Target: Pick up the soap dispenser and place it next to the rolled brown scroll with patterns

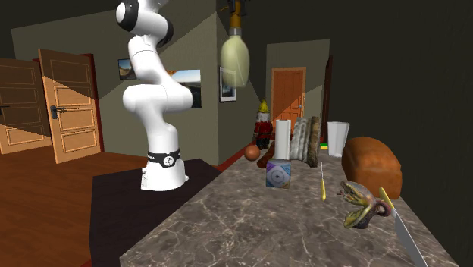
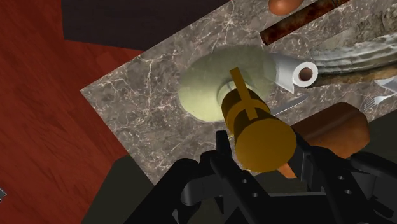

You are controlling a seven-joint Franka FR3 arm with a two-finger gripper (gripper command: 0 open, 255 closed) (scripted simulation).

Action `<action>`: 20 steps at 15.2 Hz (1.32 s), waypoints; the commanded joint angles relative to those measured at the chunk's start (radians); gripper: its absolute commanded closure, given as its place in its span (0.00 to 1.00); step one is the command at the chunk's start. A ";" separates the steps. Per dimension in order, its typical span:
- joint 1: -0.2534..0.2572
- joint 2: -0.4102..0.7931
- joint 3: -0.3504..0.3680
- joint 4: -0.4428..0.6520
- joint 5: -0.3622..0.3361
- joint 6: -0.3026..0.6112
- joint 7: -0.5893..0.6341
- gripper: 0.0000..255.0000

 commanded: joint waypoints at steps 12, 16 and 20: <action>0.046 -0.204 0.139 -0.094 0.149 -0.061 0.201 1.00; 0.053 -0.246 0.144 -0.177 0.157 -0.020 0.189 1.00; 0.060 -0.286 0.150 -0.257 0.166 0.019 0.179 1.00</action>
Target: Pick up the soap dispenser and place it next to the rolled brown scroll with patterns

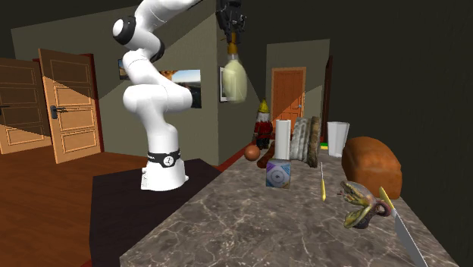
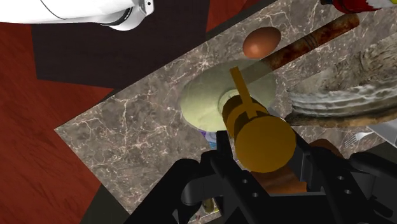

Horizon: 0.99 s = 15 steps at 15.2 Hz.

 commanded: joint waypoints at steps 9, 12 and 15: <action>0.019 -0.091 0.021 -0.185 0.026 0.095 -0.021 1.00; 0.025 -0.116 0.029 -0.238 0.036 0.123 -0.027 1.00; 0.031 -0.139 0.039 -0.289 0.046 0.151 -0.032 1.00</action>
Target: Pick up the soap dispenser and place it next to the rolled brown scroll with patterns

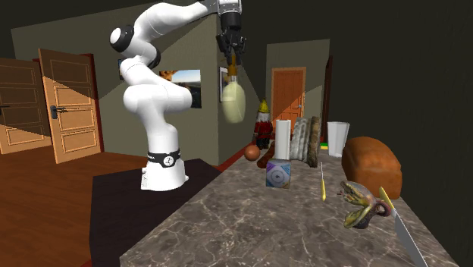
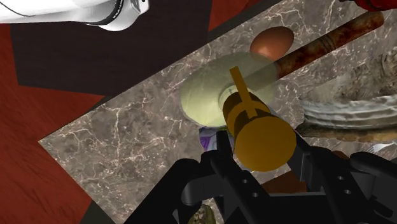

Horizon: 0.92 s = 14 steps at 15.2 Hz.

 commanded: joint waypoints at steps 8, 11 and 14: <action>0.021 -0.067 0.031 -0.150 0.034 0.083 -0.016 1.00; 0.028 -0.086 0.044 -0.197 0.047 0.110 -0.020 1.00; 0.036 -0.104 0.059 -0.242 0.062 0.138 -0.023 1.00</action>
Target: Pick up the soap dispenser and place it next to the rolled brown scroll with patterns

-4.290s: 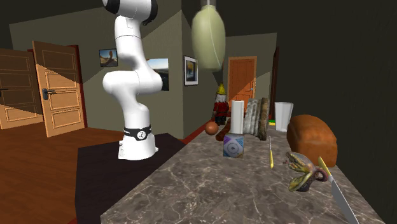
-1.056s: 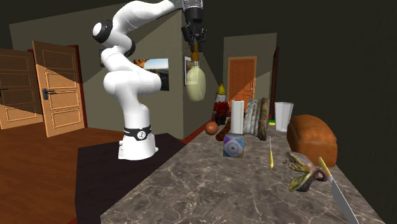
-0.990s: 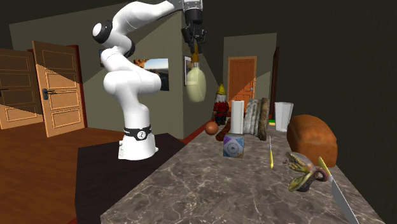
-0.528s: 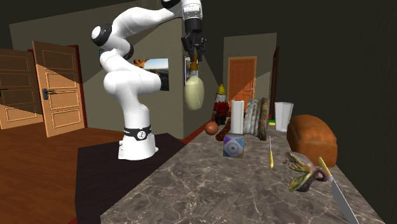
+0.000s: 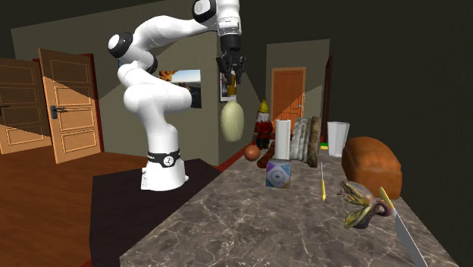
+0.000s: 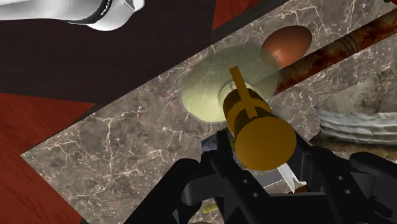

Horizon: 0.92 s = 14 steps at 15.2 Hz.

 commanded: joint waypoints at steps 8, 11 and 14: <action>0.028 -0.047 0.052 -0.131 0.052 0.085 -0.008 1.00; 0.038 -0.059 0.072 -0.173 0.072 0.114 -0.010 1.00; 0.048 -0.069 0.093 -0.213 0.093 0.144 -0.013 1.00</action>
